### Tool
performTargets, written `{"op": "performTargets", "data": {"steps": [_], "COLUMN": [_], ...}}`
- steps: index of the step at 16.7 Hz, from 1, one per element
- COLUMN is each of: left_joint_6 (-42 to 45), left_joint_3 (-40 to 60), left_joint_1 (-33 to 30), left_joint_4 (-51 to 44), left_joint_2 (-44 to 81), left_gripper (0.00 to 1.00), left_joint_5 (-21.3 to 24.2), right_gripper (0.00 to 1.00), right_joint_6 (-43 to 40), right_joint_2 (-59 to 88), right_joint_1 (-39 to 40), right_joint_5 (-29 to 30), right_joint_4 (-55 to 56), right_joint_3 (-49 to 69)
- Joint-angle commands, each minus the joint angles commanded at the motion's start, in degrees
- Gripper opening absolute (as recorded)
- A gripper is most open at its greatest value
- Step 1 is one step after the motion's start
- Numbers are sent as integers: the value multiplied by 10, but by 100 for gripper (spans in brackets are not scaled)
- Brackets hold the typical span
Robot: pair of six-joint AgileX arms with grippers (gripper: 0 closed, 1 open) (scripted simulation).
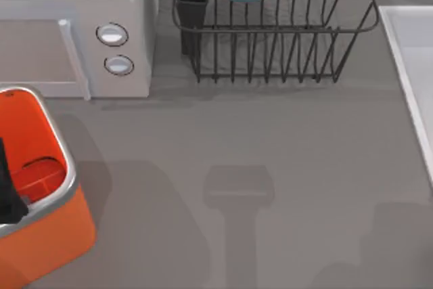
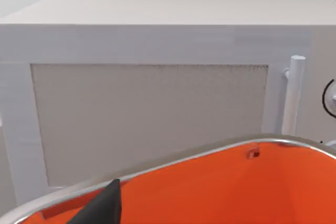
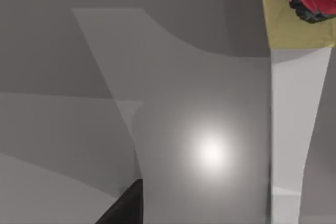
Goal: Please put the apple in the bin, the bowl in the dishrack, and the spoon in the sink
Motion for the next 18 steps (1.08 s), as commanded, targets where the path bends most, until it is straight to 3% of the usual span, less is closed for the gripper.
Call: {"op": "performTargets", "data": {"steps": [5,13,14,18], "left_joint_6": [0,0,0,0], "left_joint_3": [0,0,0,0], "left_joint_1": [0,0,0,0], "left_joint_4": [0,0,0,0], "left_joint_2": [0,0,0,0], "left_gripper": [100,100,100,100], "left_joint_5": [0,0,0,0], "right_gripper": [2,0,0,0], "right_joint_6": [0,0,24,20], "right_joint_2": [0,0,-41,-55], "right_joint_1": [0,0,4,2], "right_joint_5": [0,0,17,17], "right_joint_4": [0,0,-56,-99], "right_joint_3": [0,0,21,50]}}
